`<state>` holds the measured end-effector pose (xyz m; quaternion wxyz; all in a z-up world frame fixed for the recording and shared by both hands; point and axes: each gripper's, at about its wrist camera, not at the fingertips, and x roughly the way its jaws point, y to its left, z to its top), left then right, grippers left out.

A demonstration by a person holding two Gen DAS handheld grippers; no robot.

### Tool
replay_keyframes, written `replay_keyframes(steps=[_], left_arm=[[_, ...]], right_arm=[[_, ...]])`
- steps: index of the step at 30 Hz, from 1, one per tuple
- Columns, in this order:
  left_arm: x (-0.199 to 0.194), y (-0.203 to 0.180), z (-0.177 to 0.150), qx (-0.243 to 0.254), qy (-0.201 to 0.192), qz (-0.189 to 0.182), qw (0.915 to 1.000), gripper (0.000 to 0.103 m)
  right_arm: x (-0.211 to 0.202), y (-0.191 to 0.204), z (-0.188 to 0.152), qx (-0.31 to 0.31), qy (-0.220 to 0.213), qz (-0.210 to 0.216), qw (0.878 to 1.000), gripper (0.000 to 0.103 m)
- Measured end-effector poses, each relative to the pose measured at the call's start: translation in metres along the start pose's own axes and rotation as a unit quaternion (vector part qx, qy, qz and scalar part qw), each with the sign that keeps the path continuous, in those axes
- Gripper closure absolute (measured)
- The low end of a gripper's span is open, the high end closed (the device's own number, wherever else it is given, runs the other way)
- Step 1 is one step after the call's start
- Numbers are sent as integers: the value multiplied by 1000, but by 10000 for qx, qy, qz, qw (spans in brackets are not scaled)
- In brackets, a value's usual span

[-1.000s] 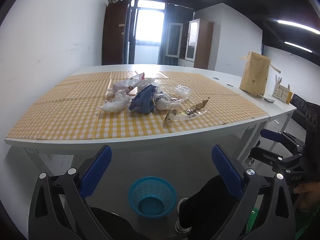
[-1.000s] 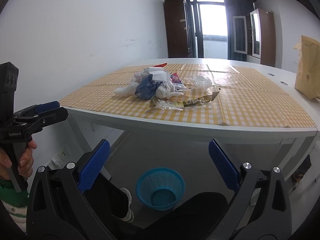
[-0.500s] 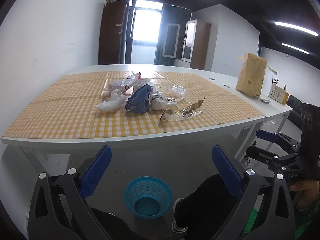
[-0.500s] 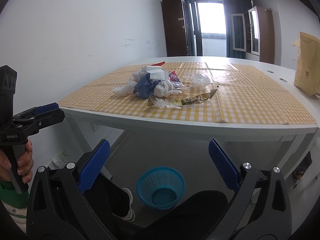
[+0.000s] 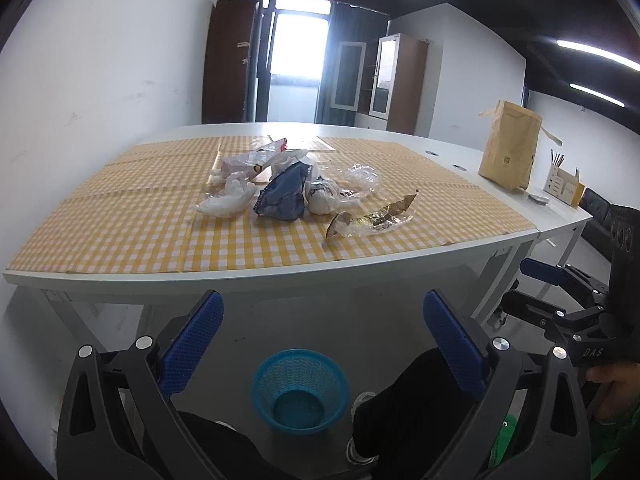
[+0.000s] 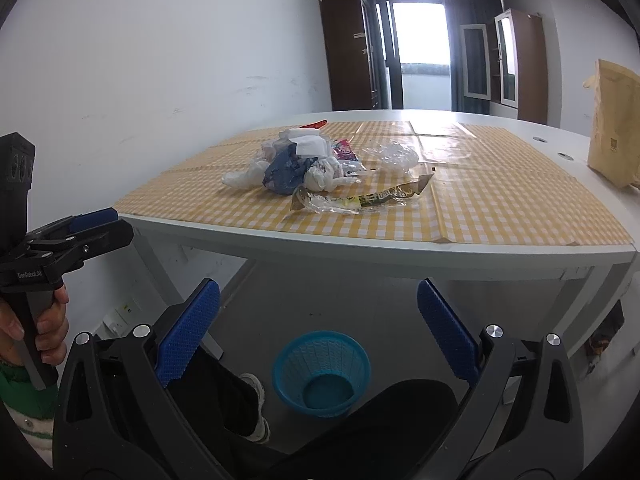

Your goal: Collect trash

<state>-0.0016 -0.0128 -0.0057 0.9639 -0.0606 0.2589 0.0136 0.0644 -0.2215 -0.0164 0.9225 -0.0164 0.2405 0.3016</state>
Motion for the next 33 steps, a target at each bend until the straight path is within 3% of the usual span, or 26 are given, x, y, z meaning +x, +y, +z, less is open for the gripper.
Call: replay_keyframes(steps=[19,25,33], left_arm=[[23,5,-5,-92,104,-27,9999,6],[32,10,10,-200,17,26,9998,6],[60,14,41,-240,-36,217,9995,6]], right_arm=[[15,-22,5,129,129,21,9998,9],[30,-38,17,217,106,-32,9997,9],[65,-67,38,359,216,-85,9991,18]])
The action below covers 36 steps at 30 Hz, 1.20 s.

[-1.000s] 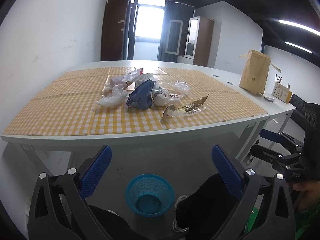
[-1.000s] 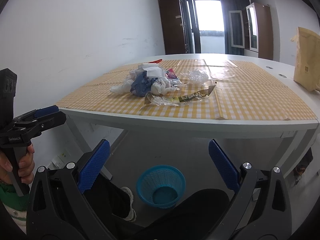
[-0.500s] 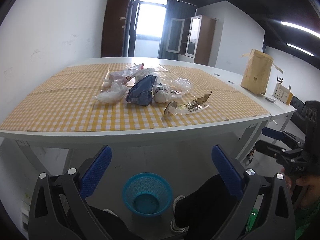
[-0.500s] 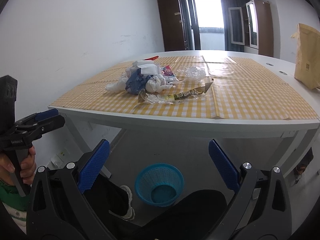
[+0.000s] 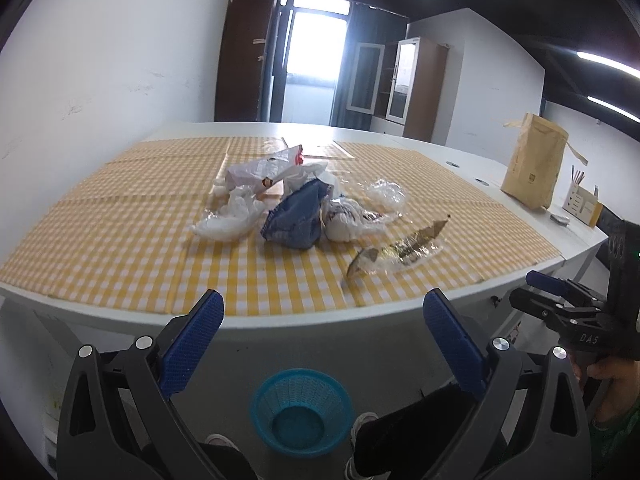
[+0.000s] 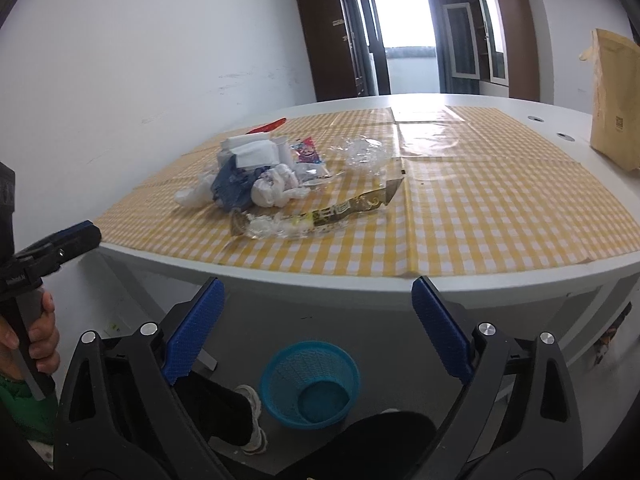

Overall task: Collect trash
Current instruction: 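Grasp the white tissue with the left gripper while the right gripper grasps the gold wrapper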

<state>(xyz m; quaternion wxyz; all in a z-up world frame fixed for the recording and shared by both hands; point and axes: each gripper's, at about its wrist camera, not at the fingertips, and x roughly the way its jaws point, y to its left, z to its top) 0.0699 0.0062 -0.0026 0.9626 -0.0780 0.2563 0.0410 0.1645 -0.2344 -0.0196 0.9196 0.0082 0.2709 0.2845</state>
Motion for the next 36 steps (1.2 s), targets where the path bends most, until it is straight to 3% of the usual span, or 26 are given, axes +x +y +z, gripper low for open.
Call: replay_keyframes(steps=[14,22,24,26,28,31,36], left_arm=[[89,1,76,210,190,355,9990,6],[135,14,110,24,376,324,9988,6],[151,13,116,26,547,277,9981,11],[168,12,119,86,761,318,9966,26],[178,14,119,81,849,443,9954,31],[190,16,118,15,985,224,9949,45],[182,21,121,-250,722,15,9971,95]], right_arm=[[80,-45,43,22,330,-303,9990,28],[120,-67,67,316,495,-185,9981,42],[130,-72,70,393,613,-94,9973,48],[138,-71,70,314,751,-77,9967,50],[145,-71,71,310,804,-32,9963,53],[157,-75,74,459,873,100,9951,62],[160,-75,73,509,811,212,9952,93]])
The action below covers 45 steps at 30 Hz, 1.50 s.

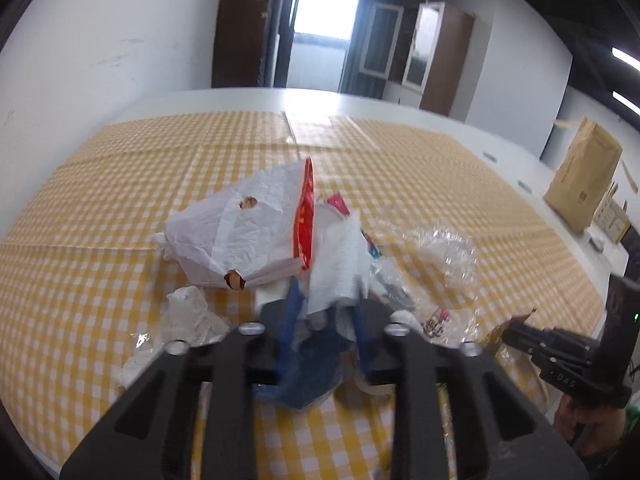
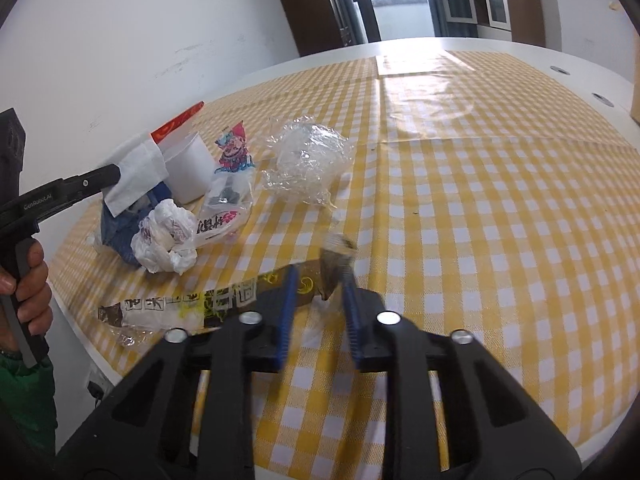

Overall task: Collect trash
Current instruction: 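Grasp the white tissue with the left gripper while the right gripper grasps the gold wrapper, then carry the tissue and gold wrapper down over the blue wastebasket with both grippers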

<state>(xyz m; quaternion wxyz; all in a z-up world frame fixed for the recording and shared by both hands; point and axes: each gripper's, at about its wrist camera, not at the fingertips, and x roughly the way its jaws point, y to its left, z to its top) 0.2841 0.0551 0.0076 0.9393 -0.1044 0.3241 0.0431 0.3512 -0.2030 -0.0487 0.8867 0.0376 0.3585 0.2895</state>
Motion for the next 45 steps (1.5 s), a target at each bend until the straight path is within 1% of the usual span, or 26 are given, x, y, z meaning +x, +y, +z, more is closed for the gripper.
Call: replay_keyframes(steps=[1,3,6,10,12,14,15,18,20,21,25,28,31,36,37,39,41,43,45], left_arm=[[-6,2,-2,-74,-85,-23,9999,99],[-17,9,-5,-258,-249,-114,9993,99],[-40,16,-11,-514,-521,-214,9971,100],[-72,14,-28,-649,-810,-339,9940,100],[-86,10,-34,-567,-978,-320,9931,101],[-99,9,-36,-473,-1242,-140,9910,101],[-102,9,-35,-458,-1293,-74,9905,101],[-117,14,-33,-577,-1418,-148,9881,101],[-127,16,-33,-618,-1523,-103,9864,101],[-133,18,-34,-658,-1538,-115,9858,101],[-153,19,-50,-733,-1531,-358,9848,101],[-164,18,-67,-728,-1427,-444,9861,101],[-176,18,-84,-720,-1246,-688,9872,101],[-197,10,-123,-476,-1144,-722,9897,101],[-201,9,-129,-451,-1159,-737,9895,101],[-206,8,-141,-302,-1224,-694,9896,101],[-207,9,-149,-329,-1108,-744,9905,101],[-207,10,-159,-383,-991,-888,9904,101],[-208,10,-169,-333,-917,-905,9911,101]], right_arm=[[-5,3,-1,-24,-77,56,10000,94],[-18,9,-4,-65,-222,145,9996,98],[-38,18,-9,-106,-426,237,9988,100],[-67,29,-14,-17,-725,398,9966,101],[-80,37,-18,-84,-867,356,9956,101],[-87,44,-22,-143,-968,249,9949,101],[-90,45,-23,-121,-984,244,9948,101],[-103,50,-29,-71,-1066,230,9940,101],[-114,56,-34,-96,-1134,176,9933,101],[-120,59,-36,-107,-1168,169,9930,101],[-138,71,-48,-189,-1244,167,9919,101],[-146,87,-59,-346,-1224,157,9917,101],[-157,101,-73,-529,-1234,97,9909,101],[-168,118,-104,-734,-1189,52,9902,101],[-169,120,-108,-749,-1161,60,9904,101],[-169,126,-119,-853,-1097,-61,9903,101],[-168,134,-127,-969,-1031,-115,9899,101],[-165,140,-135,-1030,-948,-121,9901,101],[-161,145,-144,-1126,-854,-194,9898,101]])
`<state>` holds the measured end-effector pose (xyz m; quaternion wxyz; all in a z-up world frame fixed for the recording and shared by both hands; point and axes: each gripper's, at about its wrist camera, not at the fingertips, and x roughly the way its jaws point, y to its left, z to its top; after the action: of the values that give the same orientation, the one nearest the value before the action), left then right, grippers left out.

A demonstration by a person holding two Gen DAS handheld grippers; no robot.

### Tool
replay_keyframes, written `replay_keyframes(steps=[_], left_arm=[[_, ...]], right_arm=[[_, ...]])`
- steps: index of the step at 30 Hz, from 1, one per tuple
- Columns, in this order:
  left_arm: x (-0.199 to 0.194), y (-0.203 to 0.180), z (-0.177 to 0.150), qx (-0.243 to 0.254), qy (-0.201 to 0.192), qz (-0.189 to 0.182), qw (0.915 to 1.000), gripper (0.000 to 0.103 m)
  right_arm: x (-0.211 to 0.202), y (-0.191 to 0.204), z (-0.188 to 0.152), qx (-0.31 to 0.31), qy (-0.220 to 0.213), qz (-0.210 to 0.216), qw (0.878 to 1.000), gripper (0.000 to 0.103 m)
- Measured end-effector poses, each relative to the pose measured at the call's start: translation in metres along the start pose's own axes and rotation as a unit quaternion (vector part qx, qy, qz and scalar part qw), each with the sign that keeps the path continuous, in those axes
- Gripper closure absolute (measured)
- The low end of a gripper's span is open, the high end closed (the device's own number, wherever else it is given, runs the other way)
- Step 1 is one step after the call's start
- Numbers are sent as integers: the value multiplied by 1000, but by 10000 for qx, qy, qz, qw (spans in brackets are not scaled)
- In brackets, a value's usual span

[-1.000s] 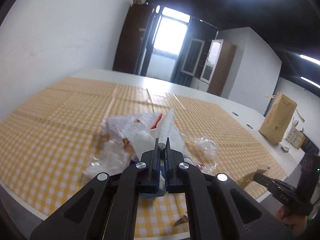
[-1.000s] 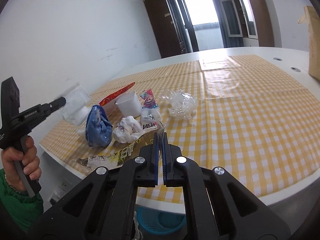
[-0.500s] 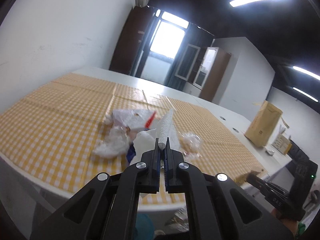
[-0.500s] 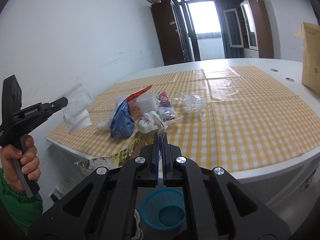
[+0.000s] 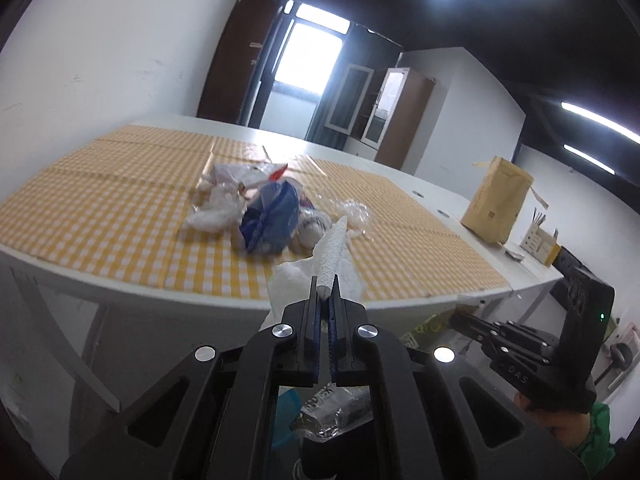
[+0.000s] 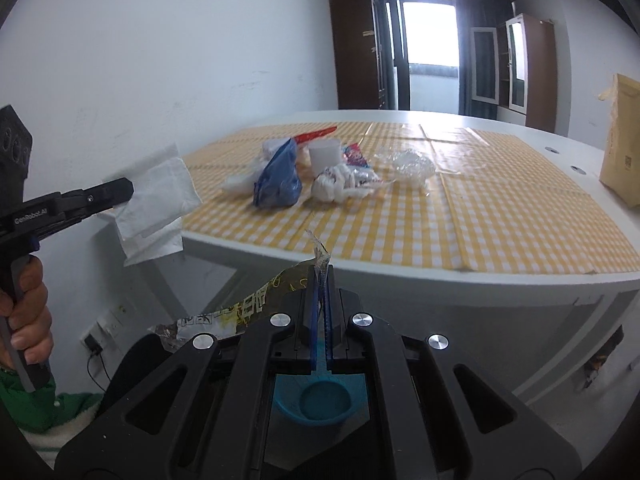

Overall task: Collect trash
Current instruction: 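Carry the tissue and gold wrapper down over the blue wastebasket with both grippers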

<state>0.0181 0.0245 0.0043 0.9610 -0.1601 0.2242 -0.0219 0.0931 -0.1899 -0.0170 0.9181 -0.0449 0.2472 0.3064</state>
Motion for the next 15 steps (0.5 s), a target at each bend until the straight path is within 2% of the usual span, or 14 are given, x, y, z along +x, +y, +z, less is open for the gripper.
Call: replay_keyframes(steps=[4,9,15], left_arm=[[1,4,-23,-42,340,-99,9994,101],[6,8,-45,-51,537,-165,9984,101],[41,16,-75,-138,1066,-100,9942,101]], right_arm=[[9,4,-15,-48,193,-113,9997,101],[27,4,-34,-51,444,-237,9987,101],[58,-1,-62,279,621,-341,9971,101]])
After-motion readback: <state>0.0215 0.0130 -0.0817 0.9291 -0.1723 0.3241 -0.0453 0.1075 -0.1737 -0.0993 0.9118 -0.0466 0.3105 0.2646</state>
